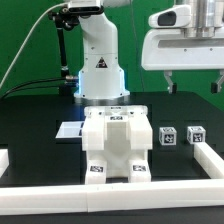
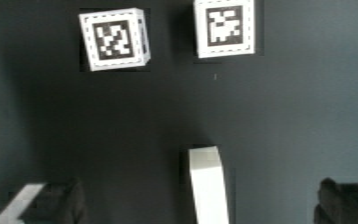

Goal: Assemble chair

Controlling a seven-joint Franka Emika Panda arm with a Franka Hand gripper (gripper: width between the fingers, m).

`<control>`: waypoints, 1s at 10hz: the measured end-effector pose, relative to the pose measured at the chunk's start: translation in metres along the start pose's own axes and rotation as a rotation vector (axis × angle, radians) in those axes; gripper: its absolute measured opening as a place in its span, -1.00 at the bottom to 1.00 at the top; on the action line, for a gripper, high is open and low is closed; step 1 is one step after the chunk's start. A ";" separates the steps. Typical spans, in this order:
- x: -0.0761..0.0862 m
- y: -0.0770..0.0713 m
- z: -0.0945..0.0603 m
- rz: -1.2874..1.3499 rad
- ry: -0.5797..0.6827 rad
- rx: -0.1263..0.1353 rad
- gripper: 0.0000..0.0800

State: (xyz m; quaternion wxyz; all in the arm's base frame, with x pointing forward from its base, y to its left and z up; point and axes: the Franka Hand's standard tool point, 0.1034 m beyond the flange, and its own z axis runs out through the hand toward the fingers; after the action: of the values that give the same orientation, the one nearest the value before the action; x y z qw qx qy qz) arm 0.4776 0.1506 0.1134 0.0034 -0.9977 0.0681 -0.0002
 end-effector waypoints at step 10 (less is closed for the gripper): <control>-0.047 -0.027 0.088 -0.038 -0.026 -0.052 0.62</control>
Offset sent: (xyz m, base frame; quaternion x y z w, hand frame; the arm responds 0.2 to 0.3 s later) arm -0.0322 0.0393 -0.0510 -0.0258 0.0040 0.0025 0.9997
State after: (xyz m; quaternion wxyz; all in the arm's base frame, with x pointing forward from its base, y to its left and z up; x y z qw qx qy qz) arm 0.4352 0.1844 0.0257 -0.0217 -0.9984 0.0493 0.0145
